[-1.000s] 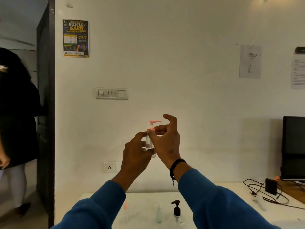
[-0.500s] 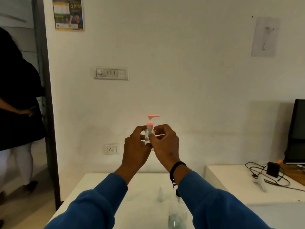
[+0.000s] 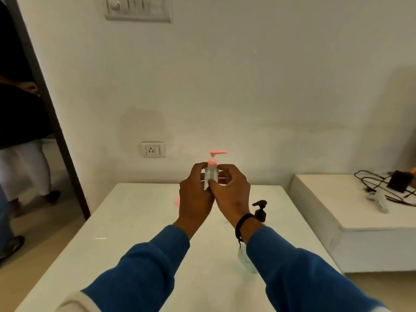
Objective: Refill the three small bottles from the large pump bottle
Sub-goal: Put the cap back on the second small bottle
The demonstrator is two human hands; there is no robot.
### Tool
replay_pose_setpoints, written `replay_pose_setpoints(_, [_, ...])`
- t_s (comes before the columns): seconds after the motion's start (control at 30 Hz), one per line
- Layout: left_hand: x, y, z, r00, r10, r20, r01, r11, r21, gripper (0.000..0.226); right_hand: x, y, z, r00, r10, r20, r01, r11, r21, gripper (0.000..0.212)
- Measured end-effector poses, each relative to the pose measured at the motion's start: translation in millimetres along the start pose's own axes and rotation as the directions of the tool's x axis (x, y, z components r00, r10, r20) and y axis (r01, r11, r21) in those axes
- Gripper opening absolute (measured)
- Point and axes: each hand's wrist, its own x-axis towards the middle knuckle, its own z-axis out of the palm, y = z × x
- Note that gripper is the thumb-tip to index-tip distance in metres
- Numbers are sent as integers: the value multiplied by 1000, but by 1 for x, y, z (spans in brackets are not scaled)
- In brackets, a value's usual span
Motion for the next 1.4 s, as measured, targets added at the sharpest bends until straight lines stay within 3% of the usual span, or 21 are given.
replay_pose_setpoints(0.37, [-21,-127,53,978,-208,18,208,978,-21,33,4,132,58,973,227,39,-227,974,-17,19])
replay_pose_setpoints(0.47, [-25,-153,64,946,-320,47,323,943,-84,33,5,166,76,960,277,27,-276,960,-39,20])
replay_pose_setpoints(0.67, [-26,-188,79,898,-436,63,441,883,-162,54,7,211,102,946,324,-5,-324,945,-44,20])
replay_pose_setpoints(0.77, [-23,-200,81,893,-444,77,451,880,-150,46,10,223,112,945,327,-10,-327,944,-47,19])
replay_pose_setpoints(0.83, [-20,-206,81,873,-483,72,487,849,-203,64,12,229,117,945,328,-19,-328,943,-55,20])
replay_pose_setpoints(1.13, [-13,-222,90,883,-460,95,469,872,-139,69,19,241,125,932,357,-68,-360,931,-53,26])
replay_pose_setpoints(1.3, [-8,-228,97,909,-398,124,403,915,-14,34,24,243,123,917,391,-75,-395,917,-50,30])
replay_pose_setpoints(1.4, [-6,-230,98,912,-388,130,392,920,-10,33,25,244,124,909,409,-72,-412,910,-32,32])
